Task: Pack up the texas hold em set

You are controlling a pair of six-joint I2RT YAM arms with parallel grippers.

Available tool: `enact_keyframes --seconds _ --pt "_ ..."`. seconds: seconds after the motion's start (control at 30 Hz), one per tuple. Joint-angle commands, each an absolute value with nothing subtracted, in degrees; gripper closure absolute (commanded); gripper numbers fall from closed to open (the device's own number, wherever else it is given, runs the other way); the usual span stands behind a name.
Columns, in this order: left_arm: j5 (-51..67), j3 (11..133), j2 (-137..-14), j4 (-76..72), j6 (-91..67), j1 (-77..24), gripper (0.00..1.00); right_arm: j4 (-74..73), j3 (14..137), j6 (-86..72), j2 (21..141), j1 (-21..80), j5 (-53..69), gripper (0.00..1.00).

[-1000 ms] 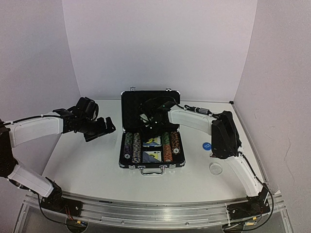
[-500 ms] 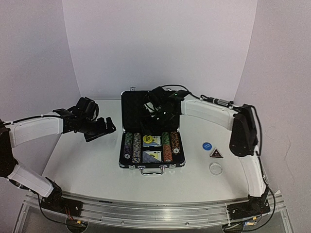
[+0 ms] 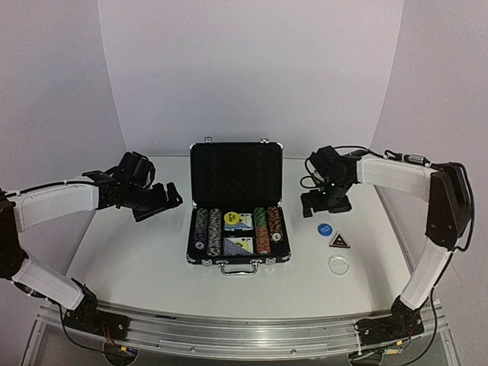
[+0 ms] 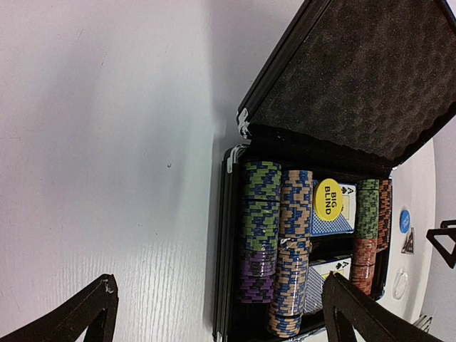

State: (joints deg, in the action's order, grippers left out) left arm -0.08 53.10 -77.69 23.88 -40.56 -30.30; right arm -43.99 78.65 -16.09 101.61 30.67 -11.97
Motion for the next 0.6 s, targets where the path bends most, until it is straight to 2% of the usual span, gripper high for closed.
enact_keyframes --seconds 0.0,0.23,0.57 --pt "-0.2 53.6 -76.5 21.8 -40.5 -30.1 0.00 -43.3 76.8 -16.0 103.5 26.6 -8.0 0.02" --pt "1.6 53.1 -76.7 21.5 -41.1 -30.1 0.00 -41.9 81.6 -14.5 113.1 21.9 -3.7 0.12" --pt "1.5 52.6 -76.5 22.0 -41.6 -30.1 0.00 -41.7 80.9 -14.1 116.2 20.9 -5.7 0.19"
